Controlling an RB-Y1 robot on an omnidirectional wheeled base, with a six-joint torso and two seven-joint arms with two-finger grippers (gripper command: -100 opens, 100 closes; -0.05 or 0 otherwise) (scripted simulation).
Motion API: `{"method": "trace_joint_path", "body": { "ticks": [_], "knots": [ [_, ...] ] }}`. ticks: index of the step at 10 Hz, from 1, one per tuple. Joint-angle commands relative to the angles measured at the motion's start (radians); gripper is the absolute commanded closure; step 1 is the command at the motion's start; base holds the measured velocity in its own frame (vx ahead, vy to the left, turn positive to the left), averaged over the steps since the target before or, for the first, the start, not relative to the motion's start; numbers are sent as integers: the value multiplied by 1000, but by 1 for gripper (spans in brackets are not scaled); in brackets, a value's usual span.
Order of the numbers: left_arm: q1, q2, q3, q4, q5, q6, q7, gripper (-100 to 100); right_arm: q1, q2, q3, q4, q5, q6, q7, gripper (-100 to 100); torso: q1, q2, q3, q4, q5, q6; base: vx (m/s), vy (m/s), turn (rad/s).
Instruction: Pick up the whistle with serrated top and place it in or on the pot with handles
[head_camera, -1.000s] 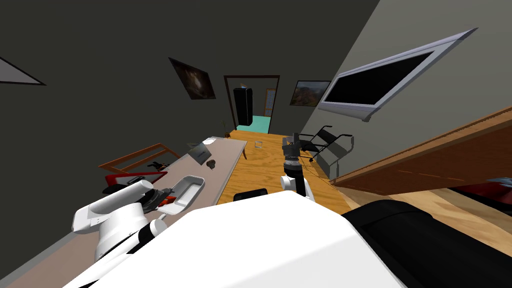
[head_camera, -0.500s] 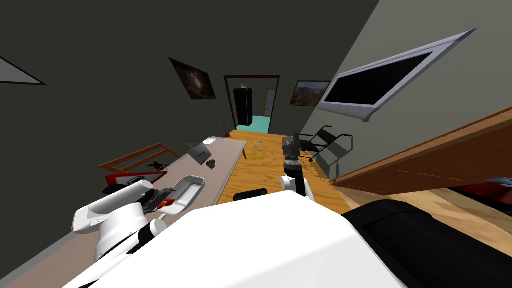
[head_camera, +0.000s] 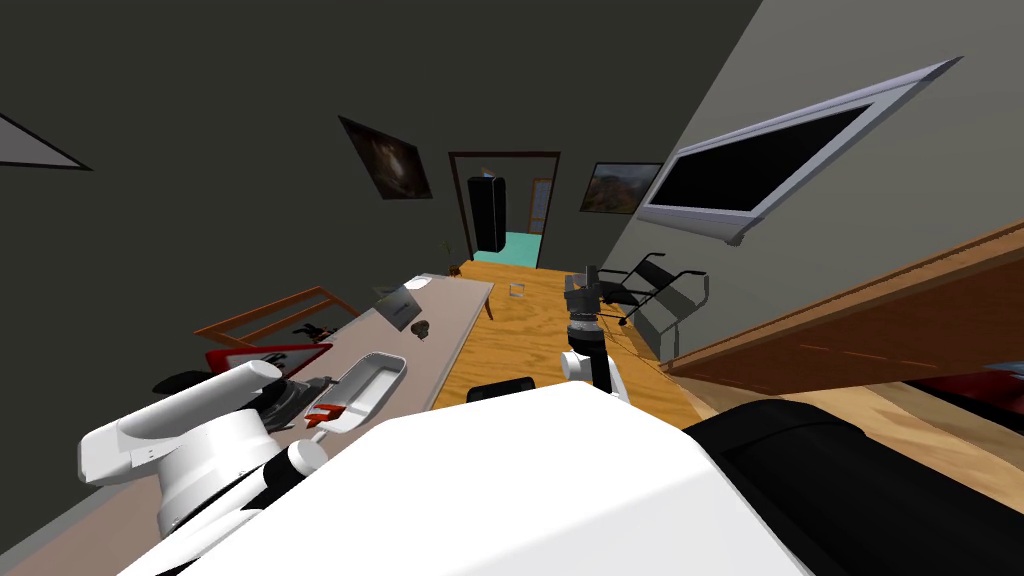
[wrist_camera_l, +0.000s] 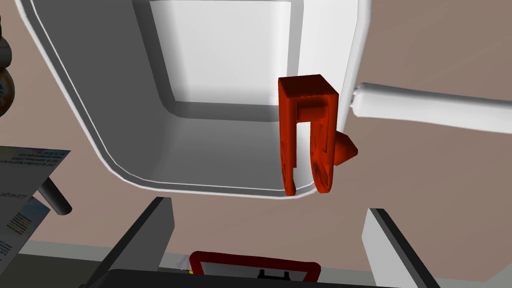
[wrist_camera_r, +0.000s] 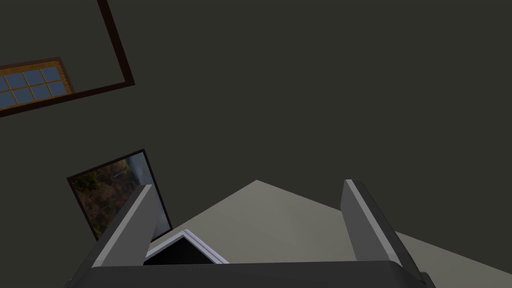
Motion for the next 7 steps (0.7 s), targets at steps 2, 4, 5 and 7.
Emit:
{"method": "trace_joint_path", "body": {
  "ticks": [2,4,5,7],
  "knots": [
    [-1,13,28,-31,4,45,-29,-100,0,0,0,0,0,0,0,0,0,0,0,0,0,0,25,-25,11],
    [-2,24,49,-55,7,79,-50,-100,0,0,0,0,0,0,0,0,0,0,0,0,0,0,22,-24,10],
    [-6,22,41,-40,5,63,-41,-100,0,0,0,0,0,0,0,0,0,0,0,0,0,0,10,-12,4],
    [-6,23,42,-41,5,66,-43,0,0,0,0,0,0,0,0,0,2,1,1,0,1,0,0,0,0]
  ]
}}
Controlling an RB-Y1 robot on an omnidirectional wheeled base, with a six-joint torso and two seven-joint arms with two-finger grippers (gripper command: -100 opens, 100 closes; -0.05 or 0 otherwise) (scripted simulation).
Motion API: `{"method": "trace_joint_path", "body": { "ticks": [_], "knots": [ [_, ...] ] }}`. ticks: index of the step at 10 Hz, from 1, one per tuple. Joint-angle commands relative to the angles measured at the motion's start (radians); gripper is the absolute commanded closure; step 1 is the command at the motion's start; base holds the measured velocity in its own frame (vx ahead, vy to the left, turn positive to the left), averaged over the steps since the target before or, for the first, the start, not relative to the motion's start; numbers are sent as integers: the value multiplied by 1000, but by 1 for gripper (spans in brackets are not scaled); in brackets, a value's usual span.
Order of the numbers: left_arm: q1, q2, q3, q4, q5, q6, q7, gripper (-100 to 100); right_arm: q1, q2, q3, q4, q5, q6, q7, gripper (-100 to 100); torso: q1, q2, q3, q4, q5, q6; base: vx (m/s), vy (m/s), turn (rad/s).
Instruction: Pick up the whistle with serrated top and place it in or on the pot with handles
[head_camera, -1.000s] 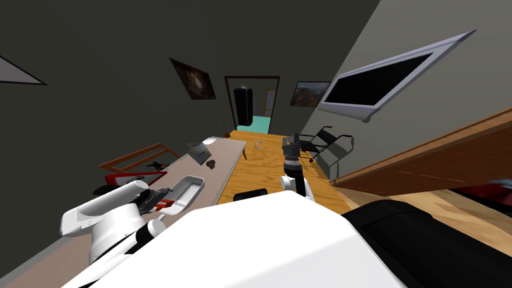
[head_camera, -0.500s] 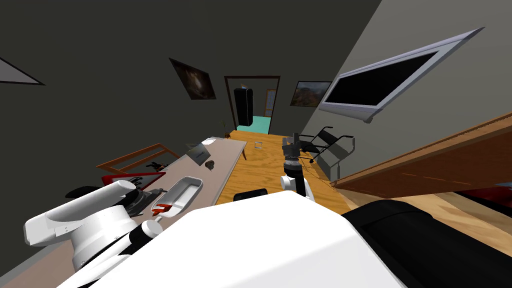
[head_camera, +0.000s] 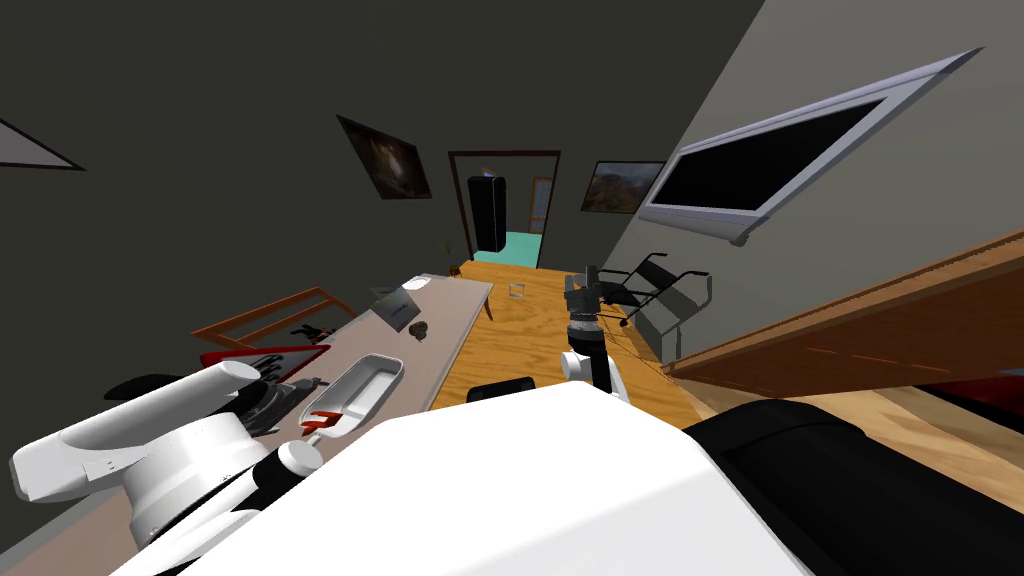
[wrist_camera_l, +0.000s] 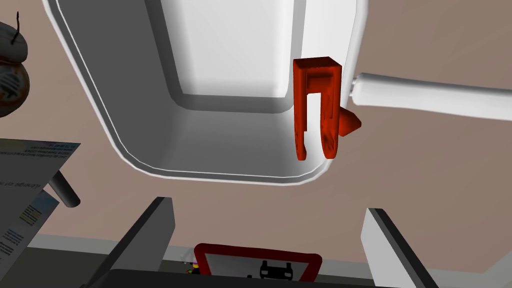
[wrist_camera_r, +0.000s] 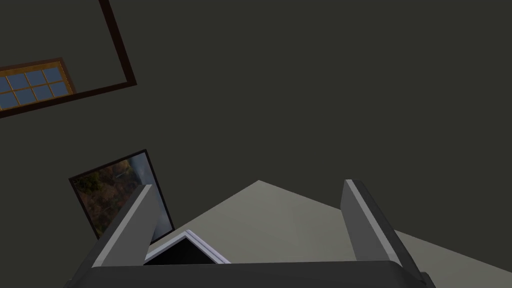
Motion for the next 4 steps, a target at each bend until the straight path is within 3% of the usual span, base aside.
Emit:
{"method": "trace_joint_path", "body": {
  "ticks": [1,4],
  "knots": [
    [0,0,0,0,0,0,0,0,0,0,0,0,0,0,0,0,0,0,0,0,0,0,0,0,0],
    [0,0,0,0,0,0,0,0,0,0,0,0,0,0,0,0,0,0,0,0,0,0,0,0,0]
  ]
}}
